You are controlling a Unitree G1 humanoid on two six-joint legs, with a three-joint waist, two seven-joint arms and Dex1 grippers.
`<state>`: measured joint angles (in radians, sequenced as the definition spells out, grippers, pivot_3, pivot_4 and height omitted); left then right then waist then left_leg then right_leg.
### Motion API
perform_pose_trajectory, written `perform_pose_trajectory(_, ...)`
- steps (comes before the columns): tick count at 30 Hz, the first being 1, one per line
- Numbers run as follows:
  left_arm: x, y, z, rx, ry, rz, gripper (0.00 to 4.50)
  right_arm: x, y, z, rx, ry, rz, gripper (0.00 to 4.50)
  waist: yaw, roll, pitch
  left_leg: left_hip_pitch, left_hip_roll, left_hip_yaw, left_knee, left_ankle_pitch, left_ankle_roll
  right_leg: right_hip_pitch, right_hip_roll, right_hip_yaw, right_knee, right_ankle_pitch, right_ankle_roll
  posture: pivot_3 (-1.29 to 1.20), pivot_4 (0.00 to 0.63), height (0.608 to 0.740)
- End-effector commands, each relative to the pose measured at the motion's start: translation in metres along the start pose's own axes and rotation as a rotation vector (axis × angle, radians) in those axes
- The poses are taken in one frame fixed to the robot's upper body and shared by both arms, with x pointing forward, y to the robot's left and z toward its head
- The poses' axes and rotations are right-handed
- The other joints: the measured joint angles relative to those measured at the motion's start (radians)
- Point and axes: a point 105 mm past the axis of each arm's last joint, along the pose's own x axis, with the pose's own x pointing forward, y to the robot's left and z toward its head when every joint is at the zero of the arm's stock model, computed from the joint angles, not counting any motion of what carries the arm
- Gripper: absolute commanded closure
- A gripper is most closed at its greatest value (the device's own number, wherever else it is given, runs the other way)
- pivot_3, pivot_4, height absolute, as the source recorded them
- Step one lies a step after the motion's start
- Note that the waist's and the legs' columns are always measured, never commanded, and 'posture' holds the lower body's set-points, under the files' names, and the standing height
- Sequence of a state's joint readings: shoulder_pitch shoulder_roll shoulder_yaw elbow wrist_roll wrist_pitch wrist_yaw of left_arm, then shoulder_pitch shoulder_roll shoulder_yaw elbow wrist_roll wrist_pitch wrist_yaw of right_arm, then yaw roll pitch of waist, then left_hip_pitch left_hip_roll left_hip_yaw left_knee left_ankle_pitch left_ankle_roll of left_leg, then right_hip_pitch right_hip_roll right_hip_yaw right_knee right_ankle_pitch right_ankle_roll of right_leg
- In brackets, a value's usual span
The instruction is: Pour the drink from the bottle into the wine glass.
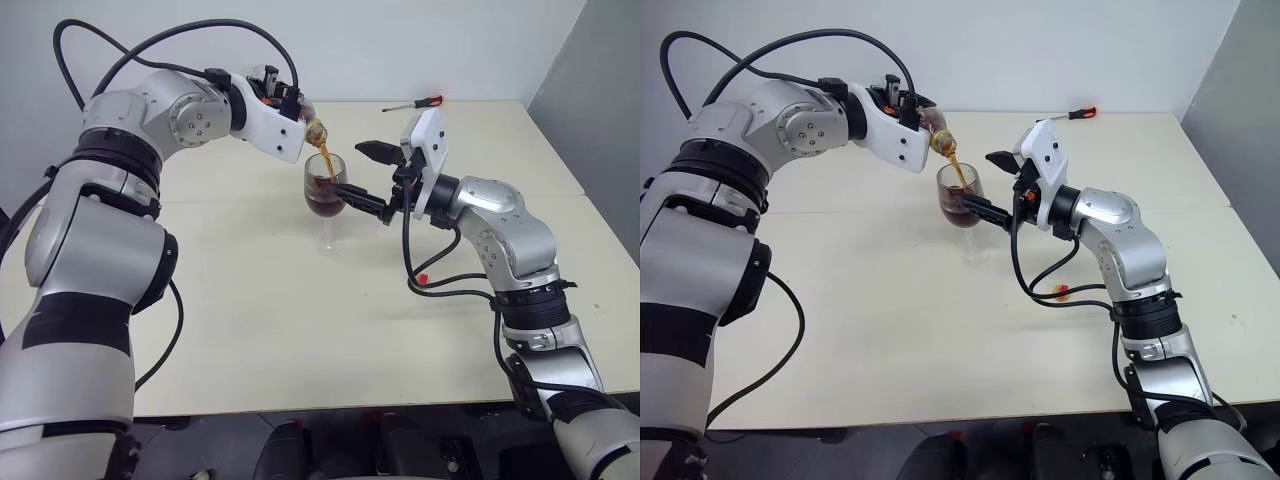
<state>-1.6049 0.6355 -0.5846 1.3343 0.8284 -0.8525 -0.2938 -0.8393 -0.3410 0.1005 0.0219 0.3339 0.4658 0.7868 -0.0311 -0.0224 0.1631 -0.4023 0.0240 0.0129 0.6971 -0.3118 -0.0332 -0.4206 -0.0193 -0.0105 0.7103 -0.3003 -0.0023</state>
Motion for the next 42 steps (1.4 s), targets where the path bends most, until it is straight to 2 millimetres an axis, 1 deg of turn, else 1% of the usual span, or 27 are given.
perform_pose_trajectory(1,-0.009,0.024,-0.007,0.025,0.025,0.067,3.44,0.000,0.000,0.015,-0.044,-0.037,0.011,0.00,0.000,0.000,0.000,0.000,0.000,0.000,0.000,0.000,0.000,0.000,0.000,0.000,0.000,0.000,0.000,0.00,0.150,0.740)
perform_pose_trajectory(5,-0.009,0.022,-0.008,0.014,0.031,0.065,3.44,0.000,0.000,0.015,-0.045,-0.036,0.011,0.00,0.000,0.000,0.000,0.000,0.000,0.000,0.000,0.000,0.000,0.000,0.000,0.000,0.000,0.000,0.000,0.00,0.150,0.740)
perform_pose_trajectory(8,-0.008,0.018,-0.008,-0.029,0.022,0.058,3.44,-0.001,-0.001,0.014,-0.045,-0.035,0.008,0.00,0.000,0.000,0.000,0.000,0.000,0.000,0.000,0.000,0.000,0.000,0.000,0.000,0.000,0.000,0.000,0.00,0.150,0.740)
perform_pose_trajectory(13,-0.006,0.010,-0.004,-0.167,-0.011,0.056,3.44,-0.001,-0.002,0.014,-0.045,-0.033,0.004,0.00,0.000,0.000,0.000,0.000,0.000,0.000,0.000,0.000,0.000,0.000,0.000,0.000,0.000,0.000,0.000,0.00,0.150,0.740)
perform_pose_trajectory(17,-0.002,0.005,0.007,-0.313,-0.095,0.050,3.44,-0.002,-0.003,0.011,-0.045,-0.025,-0.003,0.00,0.000,0.000,0.000,0.000,0.000,0.000,0.001,0.000,0.000,0.000,0.000,0.000,0.000,0.000,0.000,0.00,0.150,0.740)
perform_pose_trajectory(24,0.000,0.008,0.012,-0.429,-0.137,0.067,3.44,-0.002,-0.003,0.010,-0.045,-0.024,-0.005,0.00,-0.001,0.000,0.000,0.000,0.000,0.000,0.001,0.000,0.000,0.000,0.000,0.000,0.001,0.000,0.000,0.00,0.150,0.740)
perform_pose_trajectory(30,0.001,0.017,0.011,-0.522,-0.150,0.100,3.44,-0.002,-0.003,0.011,-0.046,-0.028,-0.002,0.00,-0.002,0.000,0.000,0.000,0.000,0.000,0.001,0.000,0.000,0.000,0.000,0.000,0.001,0.000,0.000,0.00,0.150,0.740)
perform_pose_trajectory(34,-0.002,0.028,0.004,-0.670,-0.160,0.155,3.44,-0.003,-0.001,0.014,-0.049,-0.032,0.005,0.00,-0.002,0.000,0.000,0.000,0.000,0.000,0.001,0.000,0.000,0.000,0.000,0.000,0.001,0.000,0.000,0.00,0.150,0.740)
perform_pose_trajectory(36,-0.004,0.034,0.000,-0.765,-0.172,0.190,3.44,-0.005,0.003,0.017,-0.047,-0.044,0.024,0.00,-0.003,0.000,0.000,0.000,0.000,0.000,0.001,0.000,0.000,0.000,0.000,0.000,0.001,0.000,0.000,0.00,0.150,0.740)
perform_pose_trajectory(38,-0.007,0.035,-0.005,-0.866,-0.191,0.228,3.44,-0.010,0.014,0.026,-0.016,-0.088,0.077,0.00,-0.003,0.000,0.000,0.000,0.000,-0.001,0.001,0.000,0.000,0.000,0.000,0.000,0.001,0.000,0.000,0.00,0.150,0.740)
perform_pose_trajectory(40,-0.009,0.029,-0.007,-0.965,-0.217,0.245,3.44,-0.019,0.029,0.033,0.012,-0.124,0.140,0.00,-0.002,0.000,0.000,0.000,0.000,-0.001,0.001,0.000,0.000,0.000,0.000,0.000,0.001,0.000,0.000,0.00,0.150,0.740)
perform_pose_trajectory(42,-0.013,0.022,-0.009,-1.059,-0.234,0.269,3.44,-0.030,0.044,0.036,0.028,-0.134,0.183,0.00,-0.002,0.000,0.000,0.000,0.001,-0.002,0.002,0.000,0.000,0.001,0.000,0.000,0.002,0.000,0.000,0.00,0.150,0.740)
